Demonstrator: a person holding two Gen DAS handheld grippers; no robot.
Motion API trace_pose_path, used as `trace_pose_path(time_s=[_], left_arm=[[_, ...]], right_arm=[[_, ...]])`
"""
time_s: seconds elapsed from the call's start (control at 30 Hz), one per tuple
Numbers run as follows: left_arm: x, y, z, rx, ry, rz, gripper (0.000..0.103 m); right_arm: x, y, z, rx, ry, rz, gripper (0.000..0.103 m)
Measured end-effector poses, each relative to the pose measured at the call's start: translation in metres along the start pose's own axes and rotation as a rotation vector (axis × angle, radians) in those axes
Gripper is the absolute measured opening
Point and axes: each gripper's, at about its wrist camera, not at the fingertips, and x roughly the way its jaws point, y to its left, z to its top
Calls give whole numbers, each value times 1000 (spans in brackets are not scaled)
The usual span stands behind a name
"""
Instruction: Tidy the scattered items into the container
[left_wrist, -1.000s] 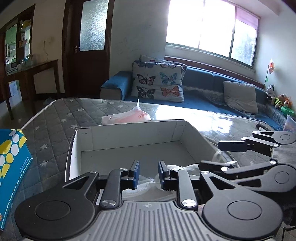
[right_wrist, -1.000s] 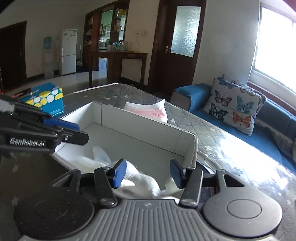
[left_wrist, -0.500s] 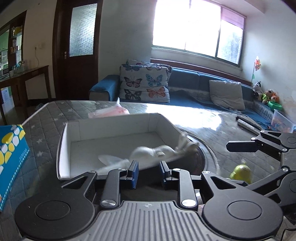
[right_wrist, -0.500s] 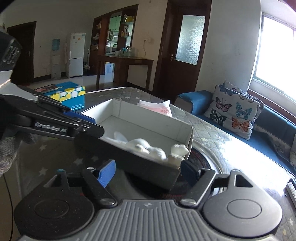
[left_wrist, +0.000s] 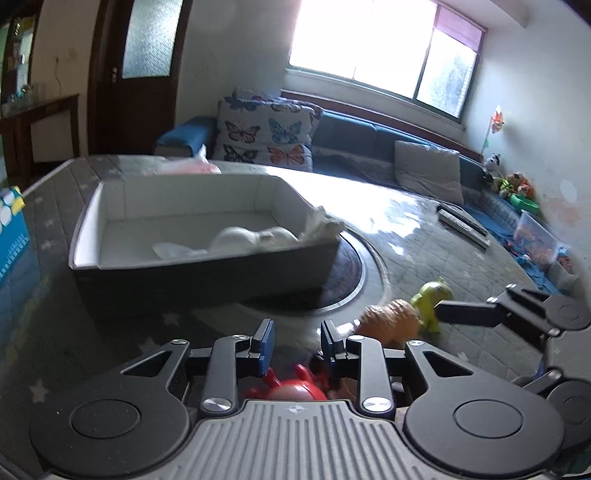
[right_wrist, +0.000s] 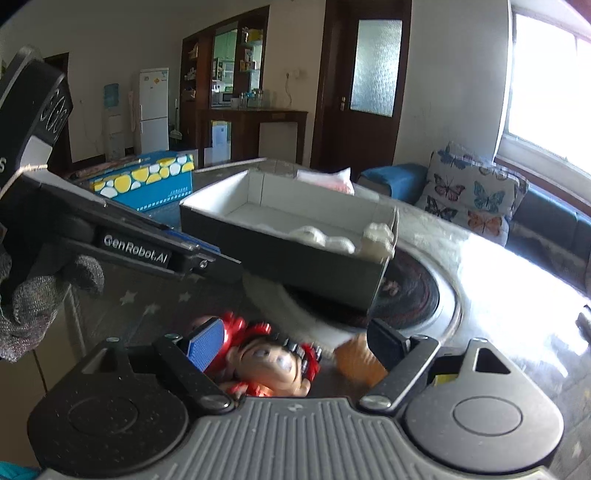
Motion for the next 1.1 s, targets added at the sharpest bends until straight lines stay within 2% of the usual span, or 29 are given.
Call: trace_pose_path(time_s=[0.47,1.1], left_arm=[[15,-4,-9,-28,51,-53,30],[33,6,-5,-111,101,-127,31]], right_arm=[[24,6,-29,87,86,35,87],[15,-15,-35,152,78,-5,87]])
